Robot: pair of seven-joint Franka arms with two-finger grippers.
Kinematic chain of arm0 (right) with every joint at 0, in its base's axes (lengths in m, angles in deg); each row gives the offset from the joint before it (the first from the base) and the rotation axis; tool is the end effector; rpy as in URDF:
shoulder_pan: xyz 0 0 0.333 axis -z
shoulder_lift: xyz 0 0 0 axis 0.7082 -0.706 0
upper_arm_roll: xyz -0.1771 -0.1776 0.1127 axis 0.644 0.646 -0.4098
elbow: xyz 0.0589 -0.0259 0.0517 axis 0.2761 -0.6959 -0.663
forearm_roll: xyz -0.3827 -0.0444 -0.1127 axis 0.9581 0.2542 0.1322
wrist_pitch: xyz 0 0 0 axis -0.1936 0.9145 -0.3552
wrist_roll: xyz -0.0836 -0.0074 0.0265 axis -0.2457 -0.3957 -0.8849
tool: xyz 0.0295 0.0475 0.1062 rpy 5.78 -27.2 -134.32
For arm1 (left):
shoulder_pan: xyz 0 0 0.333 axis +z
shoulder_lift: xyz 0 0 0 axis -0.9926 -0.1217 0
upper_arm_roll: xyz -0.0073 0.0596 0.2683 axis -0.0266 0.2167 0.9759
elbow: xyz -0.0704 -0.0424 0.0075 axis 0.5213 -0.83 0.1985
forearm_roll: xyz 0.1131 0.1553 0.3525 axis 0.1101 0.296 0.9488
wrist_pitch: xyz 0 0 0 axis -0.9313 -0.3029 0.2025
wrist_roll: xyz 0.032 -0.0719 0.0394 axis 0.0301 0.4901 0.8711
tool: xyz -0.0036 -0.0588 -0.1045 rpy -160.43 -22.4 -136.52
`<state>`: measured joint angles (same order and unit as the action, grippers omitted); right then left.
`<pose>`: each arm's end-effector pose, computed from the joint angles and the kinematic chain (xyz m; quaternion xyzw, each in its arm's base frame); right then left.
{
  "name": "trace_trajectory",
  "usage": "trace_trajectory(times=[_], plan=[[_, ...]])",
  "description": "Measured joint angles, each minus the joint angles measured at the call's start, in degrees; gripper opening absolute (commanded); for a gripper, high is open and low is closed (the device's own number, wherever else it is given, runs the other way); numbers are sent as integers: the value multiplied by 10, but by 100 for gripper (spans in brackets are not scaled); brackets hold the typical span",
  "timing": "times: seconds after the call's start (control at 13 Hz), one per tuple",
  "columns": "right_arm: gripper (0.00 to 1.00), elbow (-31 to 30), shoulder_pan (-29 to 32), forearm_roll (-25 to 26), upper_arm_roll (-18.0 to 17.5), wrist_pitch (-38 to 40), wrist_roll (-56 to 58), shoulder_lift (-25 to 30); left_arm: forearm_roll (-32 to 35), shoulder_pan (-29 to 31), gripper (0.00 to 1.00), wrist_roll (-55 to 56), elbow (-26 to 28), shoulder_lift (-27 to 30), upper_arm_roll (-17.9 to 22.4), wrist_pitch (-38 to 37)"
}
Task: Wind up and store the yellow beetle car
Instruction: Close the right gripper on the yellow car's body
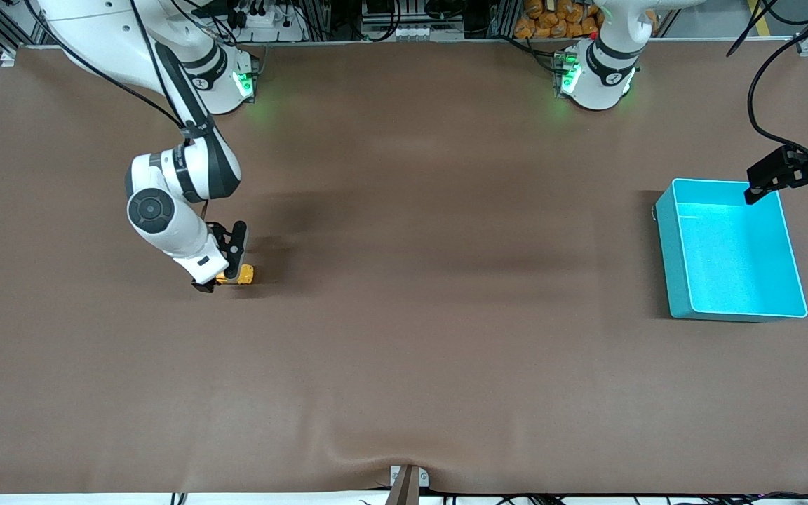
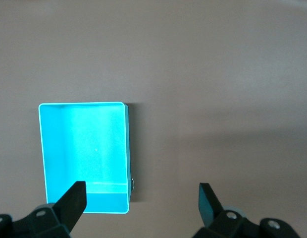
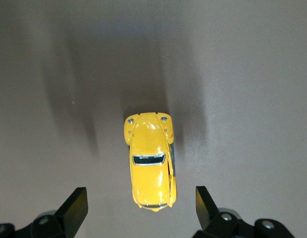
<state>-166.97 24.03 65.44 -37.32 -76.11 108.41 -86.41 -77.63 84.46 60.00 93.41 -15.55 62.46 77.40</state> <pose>0.5380 0.1075 0.1663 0.7422 0.6676 -0.0571 0.0164 0.5790 -0.0117 0.5904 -0.9987 0.0428 -0.0269 0.0095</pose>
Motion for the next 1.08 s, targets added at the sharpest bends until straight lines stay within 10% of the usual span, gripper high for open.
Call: trace_trajectory(times=[1.08], plan=[[41, 3, 0, -4, -7, -39, -1, -34, 0, 0, 100, 0, 0, 0, 0, -14]])
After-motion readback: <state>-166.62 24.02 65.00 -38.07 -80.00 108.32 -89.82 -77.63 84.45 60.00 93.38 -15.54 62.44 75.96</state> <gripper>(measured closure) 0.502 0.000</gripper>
